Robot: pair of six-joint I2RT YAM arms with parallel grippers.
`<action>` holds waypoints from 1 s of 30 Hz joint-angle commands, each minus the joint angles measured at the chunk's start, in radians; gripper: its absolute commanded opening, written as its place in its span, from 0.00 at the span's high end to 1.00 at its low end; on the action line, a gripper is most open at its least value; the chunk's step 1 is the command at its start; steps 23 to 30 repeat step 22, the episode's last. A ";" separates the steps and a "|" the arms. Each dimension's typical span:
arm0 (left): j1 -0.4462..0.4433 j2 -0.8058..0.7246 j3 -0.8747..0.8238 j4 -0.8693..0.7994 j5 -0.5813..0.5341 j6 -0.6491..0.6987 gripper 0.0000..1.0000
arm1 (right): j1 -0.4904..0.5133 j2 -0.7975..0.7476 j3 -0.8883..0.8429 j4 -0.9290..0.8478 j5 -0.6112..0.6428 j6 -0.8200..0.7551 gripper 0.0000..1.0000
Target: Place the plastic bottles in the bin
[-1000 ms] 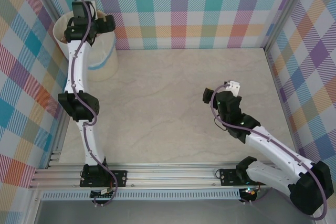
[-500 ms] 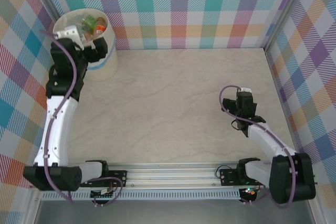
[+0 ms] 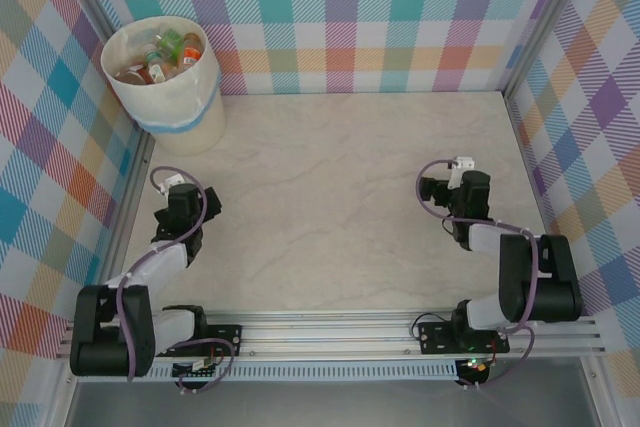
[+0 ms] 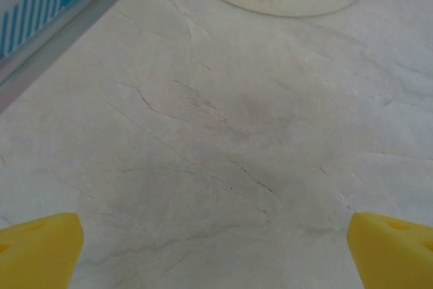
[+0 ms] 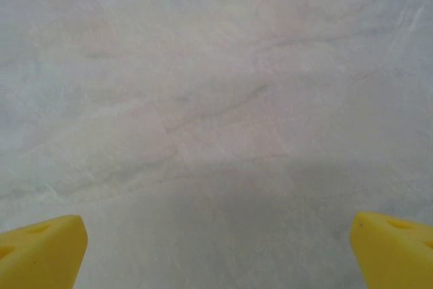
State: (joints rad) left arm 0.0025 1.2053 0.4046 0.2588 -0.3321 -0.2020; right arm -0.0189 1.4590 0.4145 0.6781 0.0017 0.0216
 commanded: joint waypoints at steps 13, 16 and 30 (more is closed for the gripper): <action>-0.061 0.365 -0.022 0.631 0.156 0.188 0.00 | 0.019 0.075 -0.020 0.183 0.020 0.013 0.00; -0.080 0.358 -0.011 0.598 0.107 0.187 0.00 | 0.019 0.077 -0.009 0.162 -0.014 -0.004 0.00; -0.079 0.357 -0.019 0.610 0.107 0.190 0.00 | 0.019 0.077 -0.008 0.159 -0.014 -0.005 0.00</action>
